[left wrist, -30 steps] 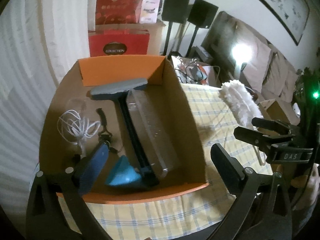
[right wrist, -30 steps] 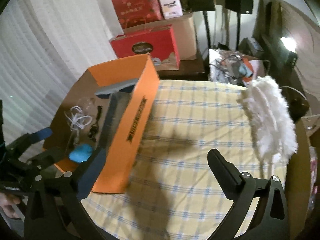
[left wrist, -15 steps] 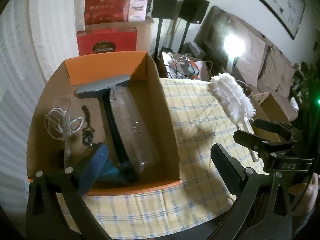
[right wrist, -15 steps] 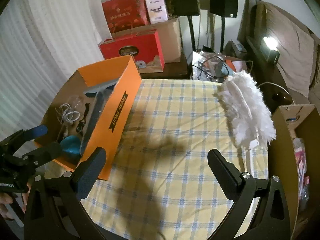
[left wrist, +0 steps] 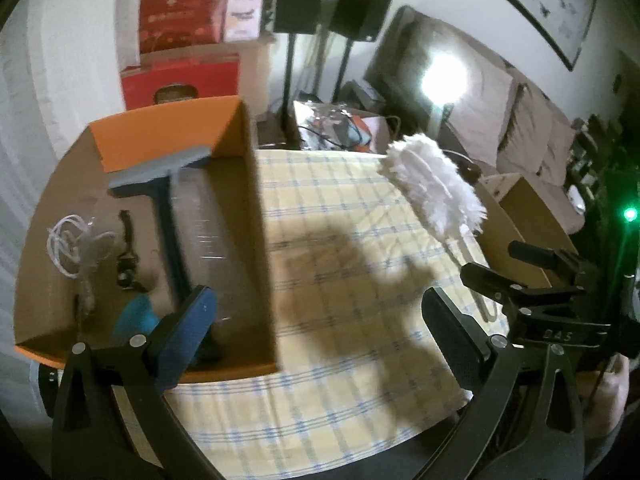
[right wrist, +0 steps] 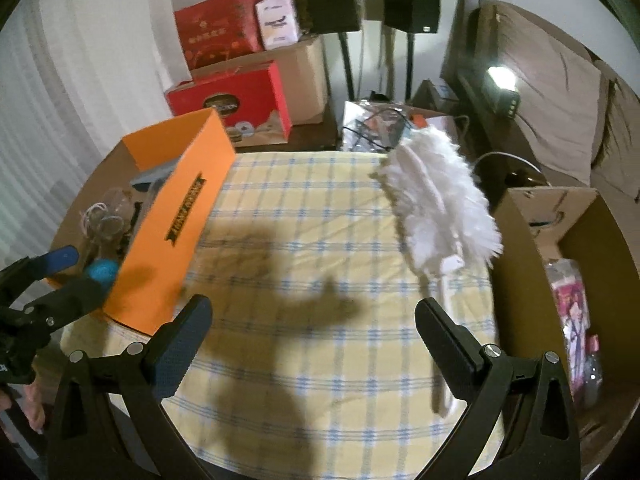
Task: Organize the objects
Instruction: 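Move the left tool to the white feather duster and grasp its handle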
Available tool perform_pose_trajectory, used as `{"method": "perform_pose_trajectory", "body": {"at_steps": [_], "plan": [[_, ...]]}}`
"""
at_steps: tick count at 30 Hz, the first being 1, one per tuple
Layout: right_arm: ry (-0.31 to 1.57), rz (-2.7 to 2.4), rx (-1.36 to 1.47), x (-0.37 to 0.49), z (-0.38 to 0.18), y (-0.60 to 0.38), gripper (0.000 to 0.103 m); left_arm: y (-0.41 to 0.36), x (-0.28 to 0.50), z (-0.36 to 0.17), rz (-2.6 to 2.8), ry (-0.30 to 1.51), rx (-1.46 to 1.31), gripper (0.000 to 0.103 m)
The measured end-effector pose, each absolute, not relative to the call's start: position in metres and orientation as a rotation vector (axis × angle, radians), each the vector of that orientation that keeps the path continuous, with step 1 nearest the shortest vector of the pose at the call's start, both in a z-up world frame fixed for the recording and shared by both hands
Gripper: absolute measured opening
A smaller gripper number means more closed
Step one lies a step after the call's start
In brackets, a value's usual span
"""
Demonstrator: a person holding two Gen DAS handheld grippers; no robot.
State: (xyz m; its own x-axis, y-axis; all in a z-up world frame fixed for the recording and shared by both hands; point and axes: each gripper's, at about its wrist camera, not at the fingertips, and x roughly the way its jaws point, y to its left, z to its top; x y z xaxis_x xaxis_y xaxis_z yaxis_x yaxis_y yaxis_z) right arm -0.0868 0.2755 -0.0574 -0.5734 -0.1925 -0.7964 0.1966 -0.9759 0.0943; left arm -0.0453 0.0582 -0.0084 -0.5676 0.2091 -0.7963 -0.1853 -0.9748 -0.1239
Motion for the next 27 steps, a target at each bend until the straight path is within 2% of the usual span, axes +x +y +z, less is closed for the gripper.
{"method": "perform_pose_trajectory", "body": {"at_steps": [16, 25, 27], "plan": [[-0.105, -2.683, 1.452, -0.083, -0.099, 0.352, 0.102, 0.131, -0.080, -0.050, 2.405, -0.059, -1.396, 0.100], [-0.141, -2.646, 1.503, -0.087, -0.126, 0.362, 0.083, 0.164, -0.102, -0.082, 2.303, -0.070, -1.457, 0.097], [-0.151, -2.642, 1.510, -0.087, -0.130, 0.364, 0.081, 0.174, -0.109, -0.087, 2.286, -0.069, -1.463, 0.095]]}}
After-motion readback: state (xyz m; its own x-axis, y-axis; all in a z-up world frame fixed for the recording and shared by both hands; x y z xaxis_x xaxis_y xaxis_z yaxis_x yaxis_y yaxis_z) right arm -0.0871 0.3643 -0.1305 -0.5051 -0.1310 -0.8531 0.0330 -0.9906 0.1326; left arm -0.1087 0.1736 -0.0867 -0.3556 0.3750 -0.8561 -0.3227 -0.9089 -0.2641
